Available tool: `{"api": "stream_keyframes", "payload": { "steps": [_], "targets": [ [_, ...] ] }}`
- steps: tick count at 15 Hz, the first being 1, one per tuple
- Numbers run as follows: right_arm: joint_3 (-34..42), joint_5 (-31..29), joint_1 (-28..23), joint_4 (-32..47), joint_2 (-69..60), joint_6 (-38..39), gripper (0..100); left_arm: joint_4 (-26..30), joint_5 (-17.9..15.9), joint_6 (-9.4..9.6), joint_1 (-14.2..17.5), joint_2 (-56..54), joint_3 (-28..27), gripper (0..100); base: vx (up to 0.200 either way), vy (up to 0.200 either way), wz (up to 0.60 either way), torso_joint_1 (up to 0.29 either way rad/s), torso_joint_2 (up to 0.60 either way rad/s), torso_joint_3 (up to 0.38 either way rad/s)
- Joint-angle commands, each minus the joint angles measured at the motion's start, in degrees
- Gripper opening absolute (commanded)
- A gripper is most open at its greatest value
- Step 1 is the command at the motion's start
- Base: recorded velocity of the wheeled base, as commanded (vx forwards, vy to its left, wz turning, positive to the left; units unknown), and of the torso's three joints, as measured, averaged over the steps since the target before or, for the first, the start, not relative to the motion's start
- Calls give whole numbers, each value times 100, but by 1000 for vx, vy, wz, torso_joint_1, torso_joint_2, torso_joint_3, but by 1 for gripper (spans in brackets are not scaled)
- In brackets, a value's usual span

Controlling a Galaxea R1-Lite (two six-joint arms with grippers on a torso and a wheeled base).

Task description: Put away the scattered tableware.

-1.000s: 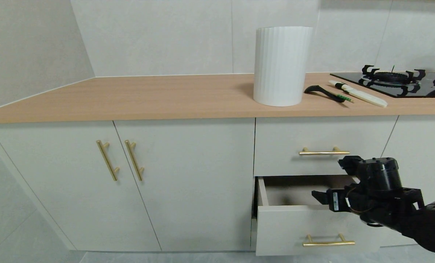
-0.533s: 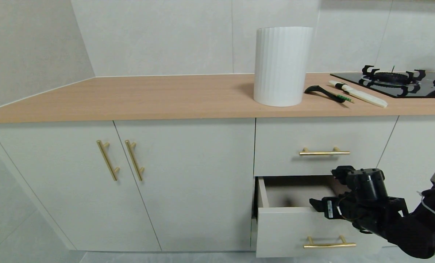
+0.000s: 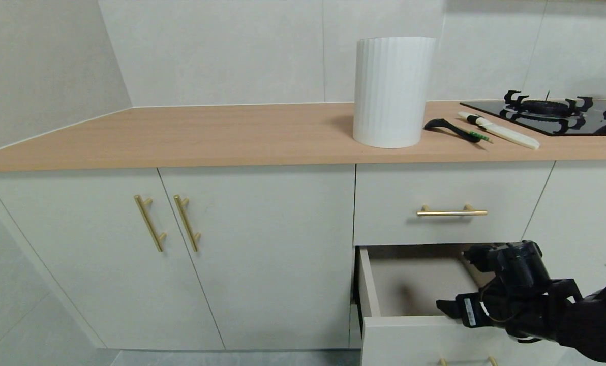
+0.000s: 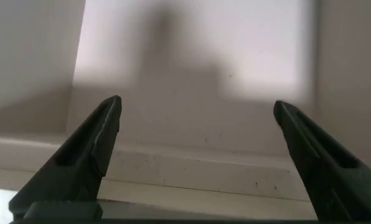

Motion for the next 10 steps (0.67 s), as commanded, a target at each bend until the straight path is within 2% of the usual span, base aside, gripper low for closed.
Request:
{"api": "stream_keyframes", "payload": {
  "steps": [1,8,10],
  "targets": [
    [-115,216,3,597,-680,-111,100,0,3,-1,0,-2,0,100,0,0,0,0,0,0],
    [-299,410,372,2478,-1384,-462,100,0,3,-1,0,-2,0,100,0,0,0,0,0,0],
    [-317,410,416,3058,-1542,-832,100,0,3,-1,0,-2,0,100,0,0,0,0,0,0]
  ]
}}
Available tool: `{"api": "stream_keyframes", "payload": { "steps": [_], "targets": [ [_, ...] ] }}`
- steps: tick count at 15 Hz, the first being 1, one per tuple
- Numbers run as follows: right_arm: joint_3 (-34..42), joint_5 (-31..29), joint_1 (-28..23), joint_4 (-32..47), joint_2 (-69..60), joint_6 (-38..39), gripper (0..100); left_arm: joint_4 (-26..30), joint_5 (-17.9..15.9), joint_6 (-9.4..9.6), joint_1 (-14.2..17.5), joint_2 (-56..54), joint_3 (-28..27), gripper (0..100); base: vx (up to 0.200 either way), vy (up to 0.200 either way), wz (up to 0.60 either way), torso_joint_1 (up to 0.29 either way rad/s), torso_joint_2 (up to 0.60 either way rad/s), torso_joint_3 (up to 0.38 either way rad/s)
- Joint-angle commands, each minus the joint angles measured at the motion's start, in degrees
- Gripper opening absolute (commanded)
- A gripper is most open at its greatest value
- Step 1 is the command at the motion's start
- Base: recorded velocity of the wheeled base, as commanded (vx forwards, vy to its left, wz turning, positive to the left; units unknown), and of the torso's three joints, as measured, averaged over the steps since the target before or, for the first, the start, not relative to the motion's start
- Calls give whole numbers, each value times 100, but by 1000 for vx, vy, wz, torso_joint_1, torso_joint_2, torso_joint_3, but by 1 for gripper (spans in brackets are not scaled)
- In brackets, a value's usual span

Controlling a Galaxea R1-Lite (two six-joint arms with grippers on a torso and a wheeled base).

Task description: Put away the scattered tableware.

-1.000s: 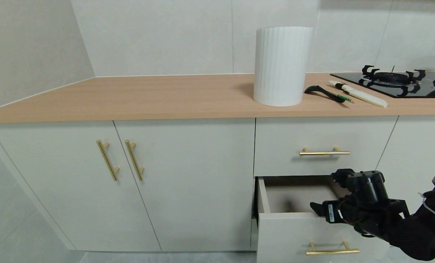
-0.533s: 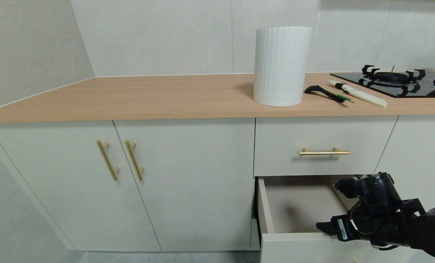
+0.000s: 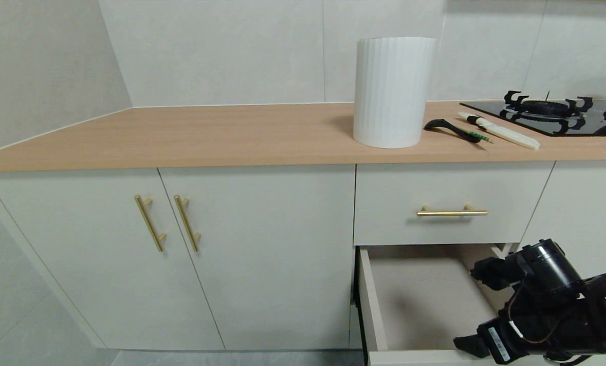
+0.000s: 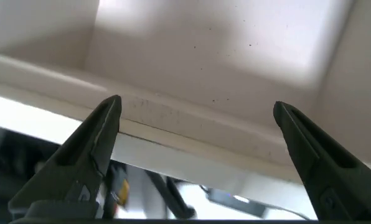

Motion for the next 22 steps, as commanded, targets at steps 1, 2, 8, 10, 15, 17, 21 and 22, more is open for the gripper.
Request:
{"api": "stream_keyframes", "payload": {
  "steps": [1,2,8,10,15,17,21,22],
  "targets": [
    [-81,-2,88,427,-250,-130,100,0,2,-1,0,-2,0,100,0,0,0,0,0,0],
    [-134,-2,124,673,-303,-130,100,0,2,-1,0,-2,0,100,0,0,0,0,0,0],
    [-345,-11,317,2115,-558,-534,100,0,2,-1,0,-2,0,100,0,0,0,0,0,0],
    [-468,-20,326,2273,-549,-516,100,0,2,-1,0,-2,0,100,0,0,0,0,0,0],
    [-1171,-20,317,2246,-733,820,100,0,2,-1,0,-2,0,100,0,0,0,0,0,0],
    [-1241,-11,317,2194,-971,855,100,0,2,-1,0,-2,0,100,0,0,0,0,0,0],
    [-1215,-37,282,1807,-1138,872,100,0,2,-1,0,-2,0,100,0,0,0,0,0,0],
    [-1206,-46,282,1781,-1173,863,100,0,2,-1,0,-2,0,100,0,0,0,0,0,0]
  ]
}}
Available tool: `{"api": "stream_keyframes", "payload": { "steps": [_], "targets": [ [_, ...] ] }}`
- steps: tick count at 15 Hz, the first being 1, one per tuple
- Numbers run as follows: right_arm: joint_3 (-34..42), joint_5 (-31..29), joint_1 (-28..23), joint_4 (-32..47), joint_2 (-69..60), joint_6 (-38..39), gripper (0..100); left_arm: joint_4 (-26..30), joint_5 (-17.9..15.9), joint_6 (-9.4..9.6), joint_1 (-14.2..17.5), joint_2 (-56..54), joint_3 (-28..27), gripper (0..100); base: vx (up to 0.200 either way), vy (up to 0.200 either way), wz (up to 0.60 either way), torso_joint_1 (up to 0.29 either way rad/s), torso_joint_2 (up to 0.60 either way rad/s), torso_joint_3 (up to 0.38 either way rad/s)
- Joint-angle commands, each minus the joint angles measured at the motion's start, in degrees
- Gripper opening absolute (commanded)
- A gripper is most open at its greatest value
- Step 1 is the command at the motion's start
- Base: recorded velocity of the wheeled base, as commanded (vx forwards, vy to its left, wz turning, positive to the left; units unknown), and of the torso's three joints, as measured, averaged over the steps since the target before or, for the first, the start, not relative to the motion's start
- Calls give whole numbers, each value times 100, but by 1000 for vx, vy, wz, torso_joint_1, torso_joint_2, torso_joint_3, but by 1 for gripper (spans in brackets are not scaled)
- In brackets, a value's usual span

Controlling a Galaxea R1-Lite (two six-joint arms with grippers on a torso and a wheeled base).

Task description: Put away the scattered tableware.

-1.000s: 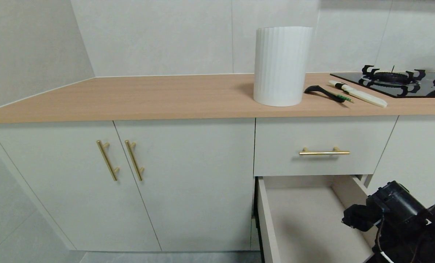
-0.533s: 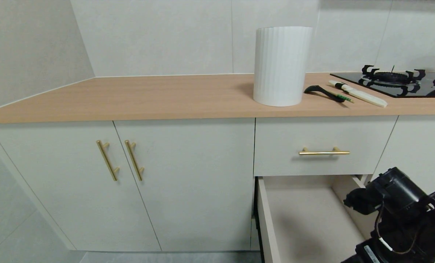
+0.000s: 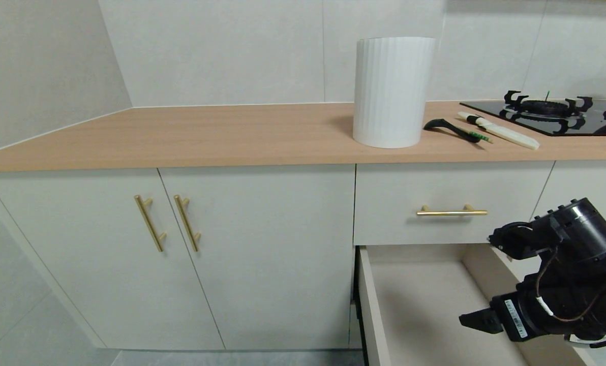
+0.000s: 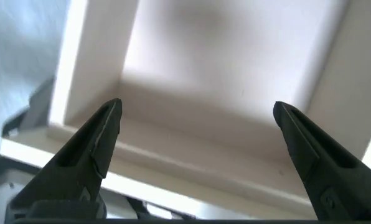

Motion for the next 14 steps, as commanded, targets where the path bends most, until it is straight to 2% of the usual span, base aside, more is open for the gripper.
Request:
{"api": "stream_keyframes", "payload": {
  "steps": [1,4,7,14],
  "targets": [
    [7,-1,-5,-16,-100,-3,100,0,2,-1,0,-2,0,100,0,0,0,0,0,0],
    [7,-10,-13,-16,-100,-3,100,0,2,-1,0,-2,0,100,0,0,0,11,-43,-40],
    [-2,-10,-22,-16,-109,-3,100,0,2,-1,0,-2,0,100,0,0,0,79,-238,-264],
    [7,-1,-22,-16,-206,-3,100,0,2,-1,0,-2,0,100,0,0,0,145,-487,-302]
  ]
}}
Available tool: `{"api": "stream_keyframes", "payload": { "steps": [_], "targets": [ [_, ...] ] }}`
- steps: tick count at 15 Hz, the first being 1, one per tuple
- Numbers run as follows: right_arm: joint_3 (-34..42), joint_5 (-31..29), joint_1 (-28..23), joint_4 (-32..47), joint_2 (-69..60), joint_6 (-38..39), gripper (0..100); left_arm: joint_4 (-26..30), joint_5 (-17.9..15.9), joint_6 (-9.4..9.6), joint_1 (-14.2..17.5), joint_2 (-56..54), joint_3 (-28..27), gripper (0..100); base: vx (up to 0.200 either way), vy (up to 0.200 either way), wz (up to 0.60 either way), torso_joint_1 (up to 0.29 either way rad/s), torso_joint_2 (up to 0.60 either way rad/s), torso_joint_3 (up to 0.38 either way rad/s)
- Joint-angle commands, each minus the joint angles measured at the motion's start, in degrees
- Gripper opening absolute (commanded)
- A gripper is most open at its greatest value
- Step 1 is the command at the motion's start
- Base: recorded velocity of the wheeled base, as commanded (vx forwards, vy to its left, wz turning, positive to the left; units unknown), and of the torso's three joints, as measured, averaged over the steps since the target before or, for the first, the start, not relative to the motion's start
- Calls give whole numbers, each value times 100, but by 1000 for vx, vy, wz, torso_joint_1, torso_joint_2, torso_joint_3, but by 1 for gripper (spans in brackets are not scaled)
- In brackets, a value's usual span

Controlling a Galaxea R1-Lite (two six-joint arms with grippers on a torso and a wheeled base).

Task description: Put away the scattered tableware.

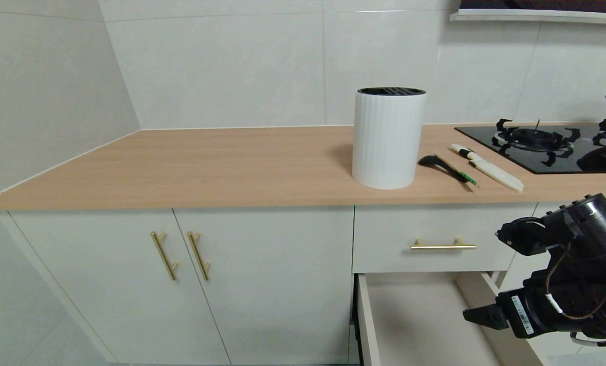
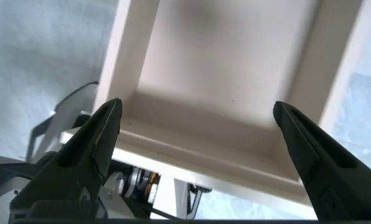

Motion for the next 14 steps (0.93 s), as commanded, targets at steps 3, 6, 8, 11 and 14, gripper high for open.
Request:
{"api": "stream_keyframes", "payload": {
  "steps": [3,6,8,11,14],
  "targets": [
    [7,-9,3,2,-67,-10,100,-2,3,-1,2,-2,0,100,0,0,0,183,-463,-279],
    [-99,-35,3,-438,-296,-71,100,-2,3,-1,2,-2,0,100,0,0,0,188,-461,-276],
    [-679,-237,-172,-1044,-191,-291,100,-2,3,-1,2,-2,0,100,0,0,0,85,-193,-115],
    [-1813,-325,-462,-798,223,-317,100,-2,3,-1,2,-2,0,100,0,0,0,11,-22,-15],
    [-1953,-290,-612,-833,442,-300,100,-2,3,-1,2,-2,0,100,0,0,0,0,0,0]
  ]
}}
